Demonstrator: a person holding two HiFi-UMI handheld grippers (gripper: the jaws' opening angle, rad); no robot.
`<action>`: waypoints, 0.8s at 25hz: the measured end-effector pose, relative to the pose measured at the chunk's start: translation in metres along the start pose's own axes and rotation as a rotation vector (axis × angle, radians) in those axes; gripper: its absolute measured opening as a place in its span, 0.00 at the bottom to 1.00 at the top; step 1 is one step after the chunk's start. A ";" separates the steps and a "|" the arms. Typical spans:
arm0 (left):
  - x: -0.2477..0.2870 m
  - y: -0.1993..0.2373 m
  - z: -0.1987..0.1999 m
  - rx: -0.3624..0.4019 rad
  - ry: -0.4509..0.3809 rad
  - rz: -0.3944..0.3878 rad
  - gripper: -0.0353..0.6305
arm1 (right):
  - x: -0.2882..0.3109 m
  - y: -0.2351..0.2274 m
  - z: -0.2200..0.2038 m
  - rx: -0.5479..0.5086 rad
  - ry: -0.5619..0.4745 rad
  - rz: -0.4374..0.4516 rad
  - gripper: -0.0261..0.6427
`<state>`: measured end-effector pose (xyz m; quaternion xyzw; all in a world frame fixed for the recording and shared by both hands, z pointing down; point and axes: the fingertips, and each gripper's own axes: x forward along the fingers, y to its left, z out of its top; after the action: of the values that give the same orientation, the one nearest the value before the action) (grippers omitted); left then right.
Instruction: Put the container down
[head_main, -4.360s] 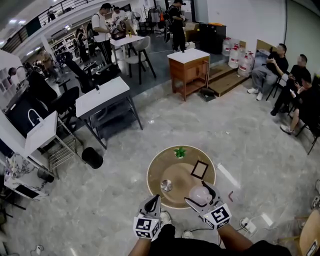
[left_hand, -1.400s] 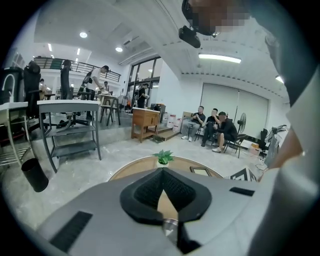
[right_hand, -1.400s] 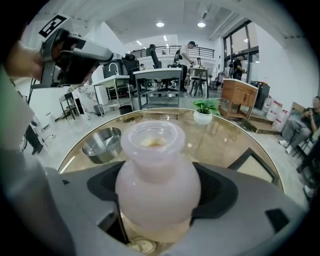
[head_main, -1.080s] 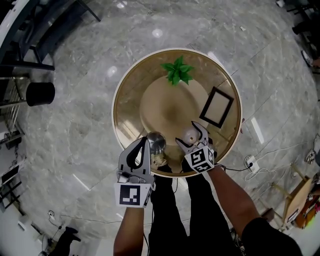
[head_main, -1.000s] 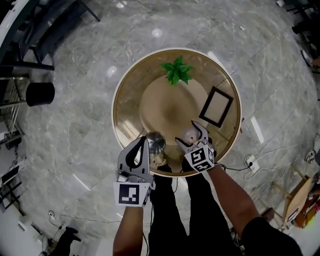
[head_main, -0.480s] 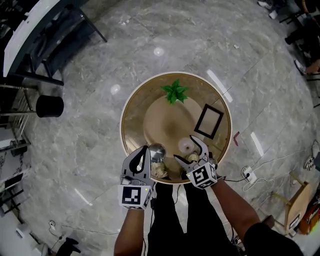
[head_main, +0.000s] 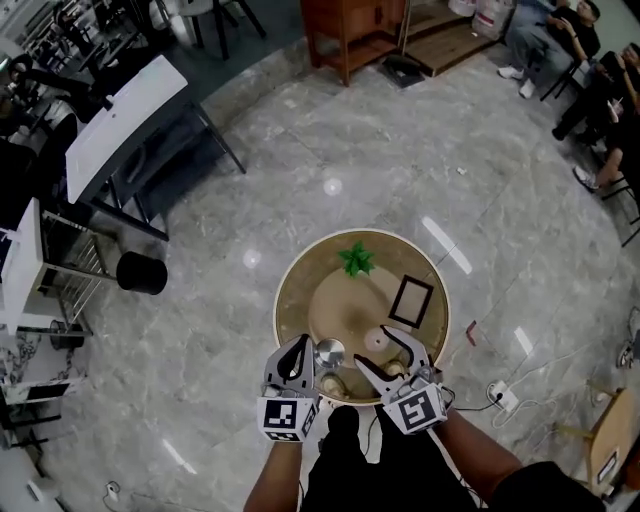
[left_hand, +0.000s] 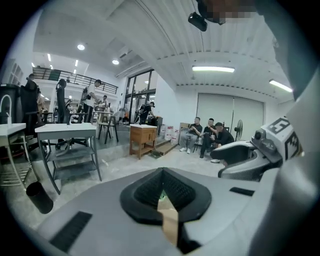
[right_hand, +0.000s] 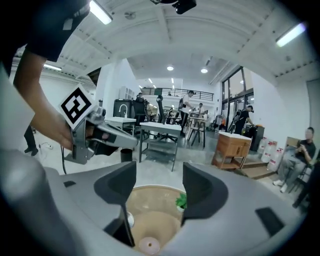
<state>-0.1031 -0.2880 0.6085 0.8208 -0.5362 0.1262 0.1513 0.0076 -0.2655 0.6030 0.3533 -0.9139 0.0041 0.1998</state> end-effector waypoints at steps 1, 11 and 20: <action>-0.006 -0.004 0.008 0.010 -0.007 -0.004 0.05 | -0.008 -0.003 0.015 0.012 -0.026 -0.018 0.46; -0.063 -0.029 0.082 0.006 -0.083 -0.031 0.05 | -0.070 -0.020 0.125 0.065 -0.204 -0.141 0.29; -0.079 -0.040 0.119 0.011 -0.174 -0.034 0.05 | -0.108 -0.032 0.163 0.019 -0.290 -0.236 0.08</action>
<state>-0.0916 -0.2521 0.4647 0.8385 -0.5325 0.0548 0.1020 0.0414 -0.2441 0.4087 0.4567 -0.8853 -0.0617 0.0617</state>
